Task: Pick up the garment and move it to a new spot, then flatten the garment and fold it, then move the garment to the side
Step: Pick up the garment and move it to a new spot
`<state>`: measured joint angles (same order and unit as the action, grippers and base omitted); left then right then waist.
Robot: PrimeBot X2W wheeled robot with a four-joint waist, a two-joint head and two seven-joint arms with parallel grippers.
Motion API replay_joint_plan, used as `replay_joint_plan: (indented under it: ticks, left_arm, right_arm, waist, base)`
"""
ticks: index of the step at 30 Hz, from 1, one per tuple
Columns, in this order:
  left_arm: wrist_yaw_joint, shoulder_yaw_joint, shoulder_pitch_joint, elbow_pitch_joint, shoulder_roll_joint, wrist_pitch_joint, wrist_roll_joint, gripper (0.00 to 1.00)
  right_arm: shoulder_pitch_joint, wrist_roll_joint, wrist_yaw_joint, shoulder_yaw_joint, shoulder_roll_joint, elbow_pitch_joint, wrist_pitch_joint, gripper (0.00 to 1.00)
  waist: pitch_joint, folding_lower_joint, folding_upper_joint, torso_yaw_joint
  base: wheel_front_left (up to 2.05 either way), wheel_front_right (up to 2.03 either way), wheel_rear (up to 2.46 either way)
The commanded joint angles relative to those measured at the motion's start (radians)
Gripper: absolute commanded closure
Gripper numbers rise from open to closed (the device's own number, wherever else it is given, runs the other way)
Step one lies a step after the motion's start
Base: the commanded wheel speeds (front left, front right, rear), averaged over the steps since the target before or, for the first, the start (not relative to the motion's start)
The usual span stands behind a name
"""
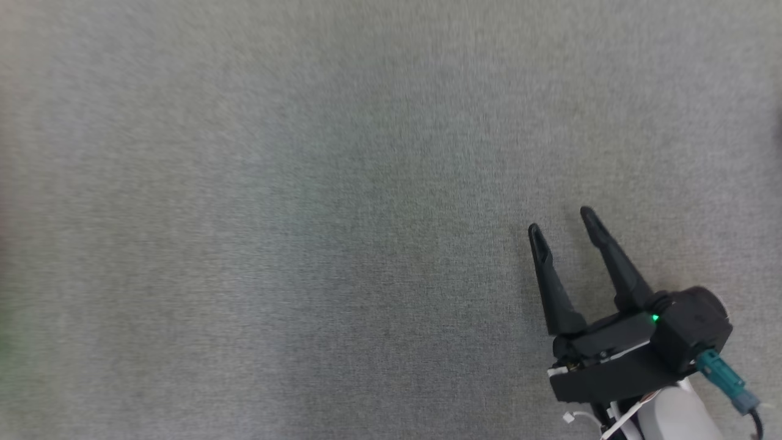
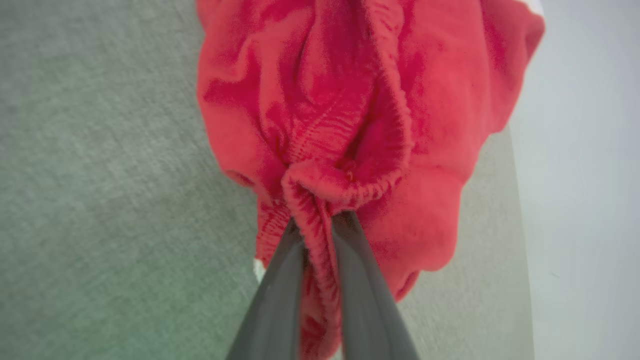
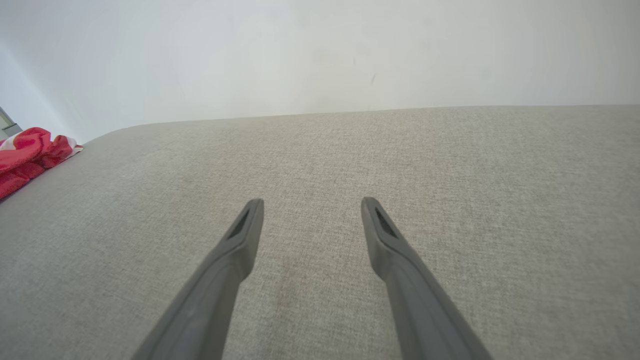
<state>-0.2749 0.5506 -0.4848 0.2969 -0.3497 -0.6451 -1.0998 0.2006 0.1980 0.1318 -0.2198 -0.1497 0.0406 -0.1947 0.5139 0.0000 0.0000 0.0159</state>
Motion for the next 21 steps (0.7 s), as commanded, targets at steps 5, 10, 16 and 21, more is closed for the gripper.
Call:
replay_joint_plan:
  ticks: [5, 10, 16, 21]
  left_arm:
    - [-0.015, -0.026, 0.003, -0.171, -0.031, -0.046, 0.02, 1.0]
    - [-0.032, -0.071, -0.045, -0.323, -0.053, -0.091, 0.022, 1.0]
    - [-0.03, -0.163, -0.128, -0.426, -0.037, -0.122, 0.018, 1.0]
    - [-0.028, -0.307, -0.249, -0.484, 0.035, -0.127, 0.021, 1.0]
  right_arm:
    - [-0.032, 0.03, -0.002, -0.015, 0.023, -0.051, -0.025, 0.0]
    - [-0.056, 0.051, -0.002, -0.023, 0.051, -0.095, -0.045, 0.0]
    - [-0.074, 0.069, -0.002, -0.026, 0.072, -0.129, -0.06, 0.0]
    - [-0.089, 0.081, -0.002, -0.024, 0.087, -0.146, -0.067, 0.0]
  waist:
    - [-0.18, 0.0, 0.0, 0.051]
    - [-0.273, 0.0, 0.0, 0.042]
    - [-0.347, 0.0, 0.0, 0.013]
    - [-0.401, 0.0, 0.0, -0.052]
  base:
    - [0.0, 0.0, 0.0]
    - [0.0, 0.0, 0.0]
    - [0.0, 0.0, 0.0]
    - [0.0, 0.0, 0.0]
